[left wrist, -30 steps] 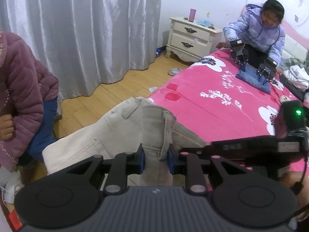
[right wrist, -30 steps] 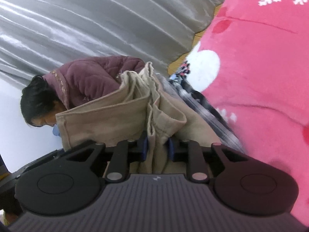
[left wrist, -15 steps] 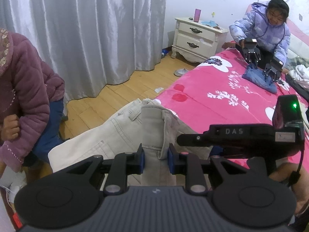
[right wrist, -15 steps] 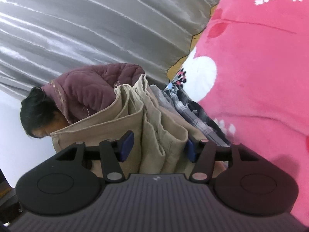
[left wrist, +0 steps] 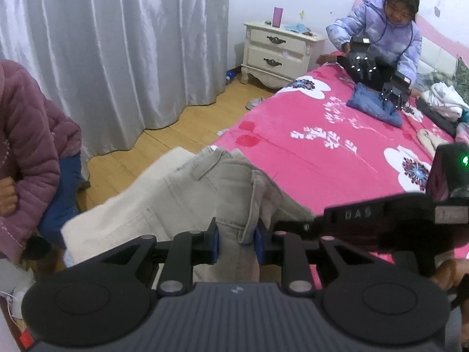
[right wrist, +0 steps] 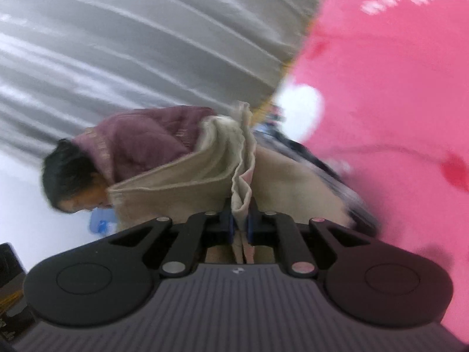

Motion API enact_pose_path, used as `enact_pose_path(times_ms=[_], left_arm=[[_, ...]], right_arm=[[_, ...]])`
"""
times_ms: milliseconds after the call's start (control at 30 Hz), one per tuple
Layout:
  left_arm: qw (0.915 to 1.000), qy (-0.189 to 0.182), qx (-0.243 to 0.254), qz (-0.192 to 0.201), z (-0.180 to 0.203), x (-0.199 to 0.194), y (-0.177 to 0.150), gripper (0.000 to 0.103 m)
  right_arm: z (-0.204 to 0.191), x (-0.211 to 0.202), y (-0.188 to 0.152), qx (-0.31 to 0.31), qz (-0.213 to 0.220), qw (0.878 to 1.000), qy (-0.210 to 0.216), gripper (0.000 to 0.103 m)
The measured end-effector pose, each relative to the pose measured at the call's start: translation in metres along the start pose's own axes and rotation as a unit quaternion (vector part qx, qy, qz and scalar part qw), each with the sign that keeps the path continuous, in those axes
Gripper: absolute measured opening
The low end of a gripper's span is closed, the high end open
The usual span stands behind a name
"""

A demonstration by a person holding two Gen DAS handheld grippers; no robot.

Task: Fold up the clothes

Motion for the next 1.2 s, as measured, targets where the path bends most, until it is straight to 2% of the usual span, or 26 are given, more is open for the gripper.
enact_pose_path(times_ms=[167,267,400,500,533,567,700,800,933,1067,1200], left_arm=[[0.9998,-0.012,0.015,-0.007,0.012,0.014,-0.007,0.025],[0.9987,-0.026,0.04,-0.016,0.023,0.019,-0.015,0.029],[0.9966,-0.041,0.066,-0.025,0.034,0.02,-0.02,0.035],[0.9951,-0.07,0.061,-0.034,0.035,0.013,-0.02,0.042],[0.9944,-0.08,0.058,-0.038,0.035,0.01,-0.02,0.042],[0.9936,-0.089,0.056,-0.042,0.035,0.008,-0.02,0.042],[0.9916,-0.105,0.053,-0.054,0.033,0.001,-0.024,0.042],[0.992,-0.104,0.039,-0.061,0.022,-0.006,-0.027,0.042],[0.9947,-0.081,-0.007,-0.063,-0.008,-0.014,-0.022,0.042],[0.9971,-0.023,-0.051,-0.052,-0.053,-0.02,-0.017,0.043],[0.9939,0.054,-0.089,-0.034,-0.096,-0.018,-0.014,0.043]], right_arm=[[0.014,0.005,-0.005,-0.022,-0.007,0.999,-0.023,0.006],[0.023,0.006,-0.004,0.0,-0.013,1.0,0.006,0.009],[0.046,-0.001,0.0,0.092,-0.014,0.994,0.064,0.013],[0.06,-0.007,0.004,0.159,0.0,0.981,0.109,0.03],[0.064,-0.009,0.006,0.177,0.005,0.976,0.126,0.044],[0.064,-0.009,0.01,0.188,0.009,0.972,0.138,0.053],[0.053,-0.003,0.028,0.18,0.013,0.971,0.159,0.055],[0.041,0.009,0.036,0.152,-0.014,0.976,0.156,0.059],[0.023,0.026,0.05,0.072,-0.056,0.988,0.127,0.063],[-0.003,0.042,0.065,-0.048,-0.083,0.993,0.075,0.062],[-0.032,0.059,0.077,-0.17,-0.09,0.981,0.018,0.058]])
Point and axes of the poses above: each gripper's, at about its wrist camera, not at the fingertips, and x roughly the way its jaws point, z to its right, y to its top, the point moved 8 cm from there along x, roughly the way its jaws point, and after that the axes turned 11 degrees about -x, right-handed, at the moved point
